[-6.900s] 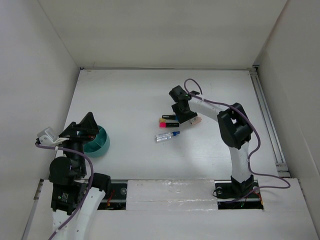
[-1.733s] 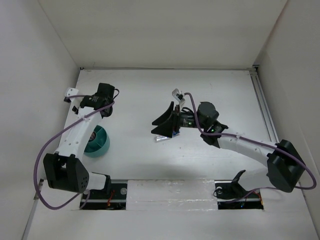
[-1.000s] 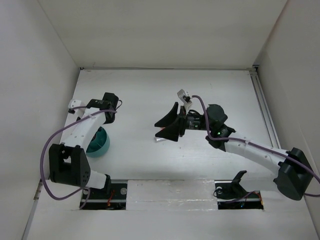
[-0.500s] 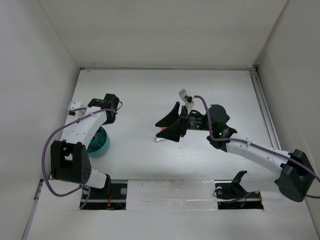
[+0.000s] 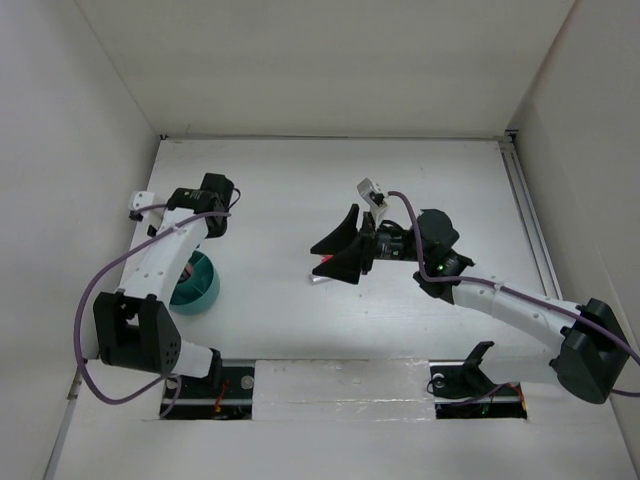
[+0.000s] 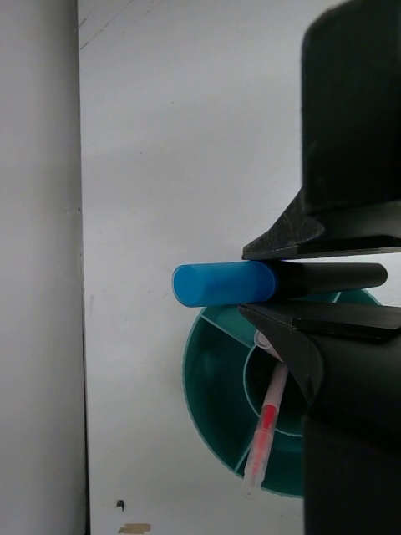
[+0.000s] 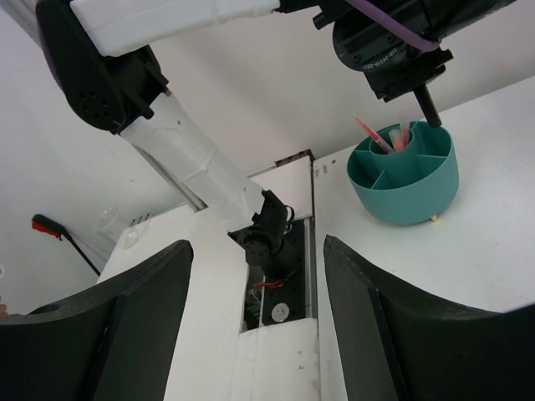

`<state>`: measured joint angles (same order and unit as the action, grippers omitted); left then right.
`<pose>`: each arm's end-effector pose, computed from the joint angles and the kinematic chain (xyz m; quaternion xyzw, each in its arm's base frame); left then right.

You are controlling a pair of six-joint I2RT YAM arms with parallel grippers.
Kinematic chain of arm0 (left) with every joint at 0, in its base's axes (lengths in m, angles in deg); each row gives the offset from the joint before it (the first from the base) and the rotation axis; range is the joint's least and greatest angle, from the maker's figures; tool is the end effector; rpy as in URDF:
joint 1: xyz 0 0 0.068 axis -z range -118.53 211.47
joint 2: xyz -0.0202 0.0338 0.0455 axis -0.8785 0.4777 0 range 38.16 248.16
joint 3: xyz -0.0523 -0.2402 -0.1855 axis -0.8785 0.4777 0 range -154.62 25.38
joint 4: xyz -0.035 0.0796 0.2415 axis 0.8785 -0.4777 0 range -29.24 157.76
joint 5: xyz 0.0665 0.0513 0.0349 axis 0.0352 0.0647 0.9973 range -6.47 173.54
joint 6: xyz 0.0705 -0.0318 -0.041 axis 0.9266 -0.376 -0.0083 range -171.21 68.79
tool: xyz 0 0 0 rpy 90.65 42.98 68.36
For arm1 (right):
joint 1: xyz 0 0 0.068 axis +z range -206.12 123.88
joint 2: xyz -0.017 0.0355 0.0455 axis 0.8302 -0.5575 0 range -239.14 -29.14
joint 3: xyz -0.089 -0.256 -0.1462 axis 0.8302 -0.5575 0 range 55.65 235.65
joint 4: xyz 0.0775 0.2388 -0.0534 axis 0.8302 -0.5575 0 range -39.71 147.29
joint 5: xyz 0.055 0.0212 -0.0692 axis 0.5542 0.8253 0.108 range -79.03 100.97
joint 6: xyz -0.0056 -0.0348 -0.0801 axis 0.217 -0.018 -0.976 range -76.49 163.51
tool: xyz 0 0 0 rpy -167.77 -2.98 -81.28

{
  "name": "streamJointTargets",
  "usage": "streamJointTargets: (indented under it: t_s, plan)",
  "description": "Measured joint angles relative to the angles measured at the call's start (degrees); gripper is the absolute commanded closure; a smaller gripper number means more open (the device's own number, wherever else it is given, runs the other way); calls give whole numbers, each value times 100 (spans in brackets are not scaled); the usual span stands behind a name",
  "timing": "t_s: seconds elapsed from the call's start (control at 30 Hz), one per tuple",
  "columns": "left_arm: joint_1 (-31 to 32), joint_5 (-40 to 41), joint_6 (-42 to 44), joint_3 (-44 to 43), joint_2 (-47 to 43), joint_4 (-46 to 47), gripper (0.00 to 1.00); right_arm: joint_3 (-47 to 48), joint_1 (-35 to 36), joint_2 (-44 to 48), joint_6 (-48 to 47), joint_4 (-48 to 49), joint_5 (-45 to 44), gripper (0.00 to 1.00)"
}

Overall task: Sort the stationery into containers
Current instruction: Place the pen in the storage box.

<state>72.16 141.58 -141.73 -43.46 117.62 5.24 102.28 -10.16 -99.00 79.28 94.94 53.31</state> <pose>0.2533 0.0191 0.3132 -0.6095 0.6179 0.2055 0.4522 0.1626 0.2433 0.3885 -0.3351 0.5438 0.6494 0.4125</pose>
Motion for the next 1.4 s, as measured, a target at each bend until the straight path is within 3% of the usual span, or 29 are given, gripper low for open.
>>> streamJointTargets:
  t_s: [1.17,1.4]
  plan:
    - [-216,31,-48,90,765,-98,100,-57,0,0,0,2,90,30]
    - [-216,28,-59,103,922,-98,87,-70,0,0,0,0,122,30]
